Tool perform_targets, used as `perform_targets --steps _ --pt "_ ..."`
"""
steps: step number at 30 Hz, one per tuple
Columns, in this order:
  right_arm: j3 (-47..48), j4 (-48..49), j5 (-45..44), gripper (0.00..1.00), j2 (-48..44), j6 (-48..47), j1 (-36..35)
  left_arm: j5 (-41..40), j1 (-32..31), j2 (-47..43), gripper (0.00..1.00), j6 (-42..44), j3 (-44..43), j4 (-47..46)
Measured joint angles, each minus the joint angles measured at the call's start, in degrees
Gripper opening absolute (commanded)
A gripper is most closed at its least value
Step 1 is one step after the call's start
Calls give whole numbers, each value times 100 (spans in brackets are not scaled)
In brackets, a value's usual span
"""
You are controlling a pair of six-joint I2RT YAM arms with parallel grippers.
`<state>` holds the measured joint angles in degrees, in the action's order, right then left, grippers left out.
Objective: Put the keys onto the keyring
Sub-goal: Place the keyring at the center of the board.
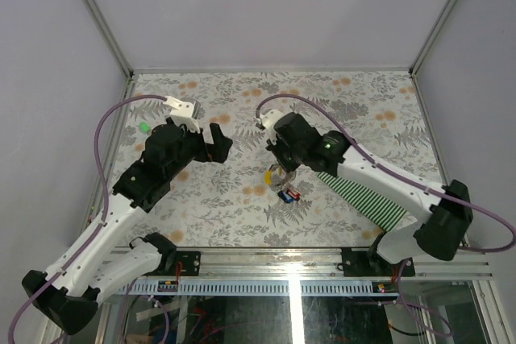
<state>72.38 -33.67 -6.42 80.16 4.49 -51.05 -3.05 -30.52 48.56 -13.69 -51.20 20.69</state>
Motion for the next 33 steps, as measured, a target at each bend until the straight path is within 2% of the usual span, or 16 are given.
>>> perform_targets --steps 10,15,19,21,25,28,30,33 --pt "721 579 457 8 1646 -44 422 -387 105 153 100 -579 28 420" --pt "1047 1016 763 13 2522 -9 619 -332 514 308 100 -719 107 507" --pt "1102 1377 975 32 2896 76 758 -72 1071 560 100 -807 332 498" --pt "1102 1567 1104 49 2935 133 815 74 1368 699 100 -857 455 498" --pt "1097 2000 1252 65 2920 282 914 341 1788 951 100 -968 527 490" --pt "807 2277 1335 82 2643 476 999 352 1856 1150 100 -1088 485 516" --pt "363 2380 1353 99 2116 586 1062 289 1858 1366 100 -1169 341 621" --pt "-262 2306 1292 99 955 723 1104 168 1860 1668 100 -1252 9 813"
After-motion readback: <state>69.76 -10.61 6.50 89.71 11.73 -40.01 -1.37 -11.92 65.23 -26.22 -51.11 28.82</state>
